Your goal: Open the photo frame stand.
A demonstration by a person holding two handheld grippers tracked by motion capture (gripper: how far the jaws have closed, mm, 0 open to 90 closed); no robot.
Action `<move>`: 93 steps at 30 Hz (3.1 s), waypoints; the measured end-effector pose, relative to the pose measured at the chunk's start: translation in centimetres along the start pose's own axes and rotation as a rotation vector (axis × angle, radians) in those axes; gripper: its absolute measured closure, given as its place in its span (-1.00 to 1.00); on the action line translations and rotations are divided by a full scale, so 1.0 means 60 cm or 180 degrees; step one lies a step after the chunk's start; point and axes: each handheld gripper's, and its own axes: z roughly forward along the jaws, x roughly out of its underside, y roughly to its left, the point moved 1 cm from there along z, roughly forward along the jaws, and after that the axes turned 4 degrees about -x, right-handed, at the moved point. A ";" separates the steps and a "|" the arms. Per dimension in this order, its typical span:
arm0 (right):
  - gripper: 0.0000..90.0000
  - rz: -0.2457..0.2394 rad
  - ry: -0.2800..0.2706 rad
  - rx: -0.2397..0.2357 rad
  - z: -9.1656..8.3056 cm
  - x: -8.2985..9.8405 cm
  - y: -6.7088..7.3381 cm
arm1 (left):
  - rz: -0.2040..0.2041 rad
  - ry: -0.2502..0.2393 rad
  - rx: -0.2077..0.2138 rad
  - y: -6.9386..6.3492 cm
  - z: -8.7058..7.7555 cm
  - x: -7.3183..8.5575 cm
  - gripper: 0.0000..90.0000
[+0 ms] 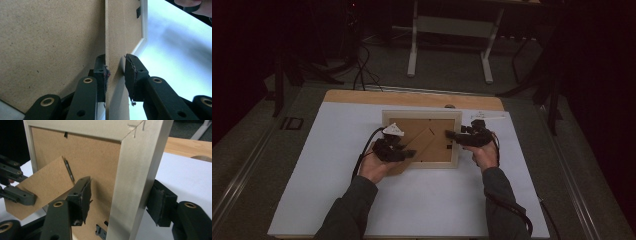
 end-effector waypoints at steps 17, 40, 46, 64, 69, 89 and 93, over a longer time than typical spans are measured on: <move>0.11 -0.0076 -0.0156 0.0103 -0.020 -0.006 0.005 | 0.0062 -0.0010 -0.0143 -0.003 0.004 -0.013 0.67; 0.22 -0.0282 -0.0195 0.0343 -0.021 -0.018 0.018 | -0.0044 -0.0111 -0.0373 -0.007 0.018 -0.028 0.74; 0.22 -0.0307 -0.0191 0.0353 -0.022 -0.018 0.019 | -0.0024 -0.0137 -0.0368 -0.014 0.017 -0.026 0.74; 0.21 -0.0454 -0.0199 0.0297 -0.028 -0.006 0.035 | -0.0040 -0.0161 -0.0399 -0.020 0.019 -0.002 0.75; 0.21 -0.0483 -0.0195 0.0296 -0.030 -0.003 0.039 | -0.0021 -0.0150 -0.0408 -0.023 0.019 0.003 0.75; 0.20 -0.0666 -0.0177 0.0307 -0.035 0.016 0.064 | 0.0011 -0.0101 -0.0426 -0.026 0.025 0.028 0.76; 0.20 -0.0682 -0.0190 0.0307 -0.035 0.019 0.067 | -0.0008 -0.0103 -0.0422 -0.026 0.026 0.031 0.76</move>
